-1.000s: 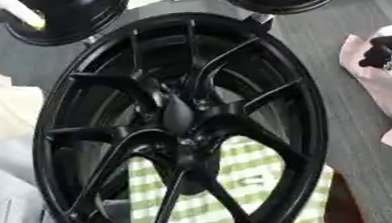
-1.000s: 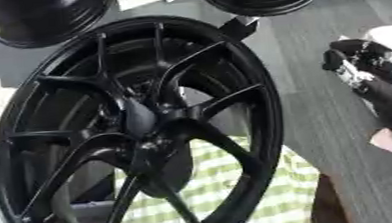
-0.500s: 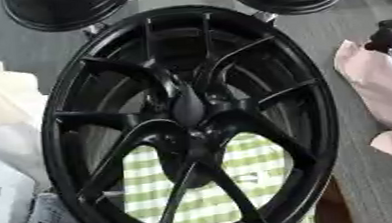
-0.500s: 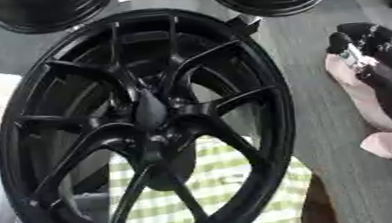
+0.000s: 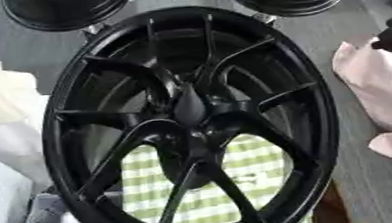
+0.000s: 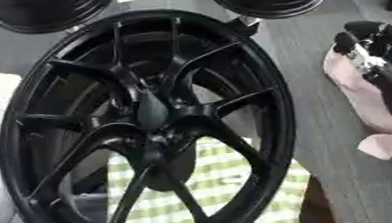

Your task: Pull the pin out of the wheel hub.

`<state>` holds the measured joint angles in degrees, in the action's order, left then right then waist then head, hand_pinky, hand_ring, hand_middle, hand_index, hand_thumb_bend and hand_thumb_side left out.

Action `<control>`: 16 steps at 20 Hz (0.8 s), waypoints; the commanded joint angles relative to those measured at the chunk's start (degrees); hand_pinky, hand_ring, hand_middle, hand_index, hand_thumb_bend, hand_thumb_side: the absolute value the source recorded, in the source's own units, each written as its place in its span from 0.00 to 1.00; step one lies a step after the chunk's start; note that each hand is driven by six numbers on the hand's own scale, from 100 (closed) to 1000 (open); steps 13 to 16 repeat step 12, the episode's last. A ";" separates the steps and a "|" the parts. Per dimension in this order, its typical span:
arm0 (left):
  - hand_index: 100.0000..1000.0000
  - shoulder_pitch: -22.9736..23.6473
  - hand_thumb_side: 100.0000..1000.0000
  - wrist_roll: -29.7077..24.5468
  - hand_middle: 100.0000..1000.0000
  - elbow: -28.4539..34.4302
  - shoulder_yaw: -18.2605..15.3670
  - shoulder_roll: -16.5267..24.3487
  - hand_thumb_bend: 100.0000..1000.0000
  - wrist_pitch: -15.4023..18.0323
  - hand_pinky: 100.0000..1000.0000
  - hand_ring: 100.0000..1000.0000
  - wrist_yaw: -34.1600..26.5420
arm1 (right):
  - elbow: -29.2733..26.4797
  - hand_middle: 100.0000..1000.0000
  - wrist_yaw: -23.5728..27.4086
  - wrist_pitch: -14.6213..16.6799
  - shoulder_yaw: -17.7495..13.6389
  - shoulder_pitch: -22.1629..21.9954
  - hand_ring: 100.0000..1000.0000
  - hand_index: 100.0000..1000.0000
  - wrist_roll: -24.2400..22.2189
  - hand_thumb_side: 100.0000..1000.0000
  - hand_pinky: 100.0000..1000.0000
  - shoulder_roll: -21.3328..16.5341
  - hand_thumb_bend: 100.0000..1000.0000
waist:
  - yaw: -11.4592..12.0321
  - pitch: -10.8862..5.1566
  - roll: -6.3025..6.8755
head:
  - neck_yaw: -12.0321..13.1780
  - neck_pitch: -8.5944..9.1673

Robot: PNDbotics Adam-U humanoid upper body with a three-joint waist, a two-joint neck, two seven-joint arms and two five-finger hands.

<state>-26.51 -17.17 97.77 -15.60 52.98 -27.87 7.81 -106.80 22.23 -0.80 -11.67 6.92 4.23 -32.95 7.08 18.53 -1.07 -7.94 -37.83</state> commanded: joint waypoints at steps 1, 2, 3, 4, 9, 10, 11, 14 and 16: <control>0.57 2.04 0.43 3.23 0.47 4.89 -5.78 -0.74 0.58 2.41 0.60 0.58 -2.34 | -1.31 0.58 0.74 0.11 -0.62 0.17 0.66 0.70 -0.02 0.31 0.91 -0.92 0.36 | -0.54 -1.65 0.07 | 0.70 -0.41; 0.57 2.56 0.43 4.18 0.47 6.41 -7.24 -1.83 0.57 3.32 0.60 0.57 -3.25 | -1.39 0.58 0.84 0.13 -0.51 0.38 0.66 0.70 -0.10 0.31 0.91 -0.95 0.36 | -0.78 -1.63 0.06 | 1.04 -0.36; 0.57 2.75 0.43 5.22 0.47 8.07 -8.11 -3.14 0.57 4.33 0.60 0.57 -4.26 | -1.50 0.58 0.97 0.16 -0.39 0.67 0.66 0.70 -0.20 0.31 0.91 -0.95 0.36 | -1.03 -1.59 0.03 | 1.44 -0.27; 0.58 2.90 0.43 6.30 0.47 9.82 -8.47 -4.72 0.57 5.40 0.60 0.58 -5.33 | -1.61 0.58 1.10 0.18 -0.30 0.96 0.66 0.70 -0.28 0.31 0.91 -0.91 0.36 | -1.22 -1.50 -0.03 | 1.73 -0.18; 0.56 6.45 0.37 11.50 0.45 15.60 -8.94 -13.00 0.51 10.60 0.59 0.56 -10.52 | -2.06 0.58 1.51 0.21 0.37 2.55 0.66 0.70 -0.95 0.31 0.91 -0.40 0.36 | -2.47 -0.92 -0.83 | 3.01 0.29; 0.56 7.00 0.38 12.43 0.45 15.48 -9.01 -14.51 0.51 11.53 0.59 0.56 -11.45 | -2.09 0.58 1.49 0.21 0.51 2.73 0.66 0.70 -1.09 0.31 0.91 -0.32 0.36 | -2.70 -0.83 -0.97 | 3.09 0.42; 0.56 7.41 0.39 13.37 0.45 15.35 -8.99 -16.04 0.52 12.46 0.59 0.57 -12.38 | -2.11 0.58 1.48 0.20 0.64 2.88 0.66 0.70 -1.22 0.30 0.91 -0.24 0.36 | -2.88 -0.74 -1.07 | 3.16 0.61; 0.56 7.78 0.39 14.31 0.46 15.20 -8.91 -17.57 0.52 13.40 0.59 0.57 -13.33 | -2.14 0.58 1.51 0.22 0.74 3.02 0.66 0.70 -1.30 0.30 0.91 -0.15 0.36 | -3.04 -0.67 -1.12 | 3.23 0.83; 0.56 7.78 0.39 14.31 0.46 15.20 -8.91 -17.57 0.52 13.40 0.59 0.57 -13.33 | -2.14 0.58 1.51 0.22 0.74 3.02 0.66 0.70 -1.30 0.30 0.91 -0.15 0.36 | -3.04 -0.67 -1.12 | 3.23 0.83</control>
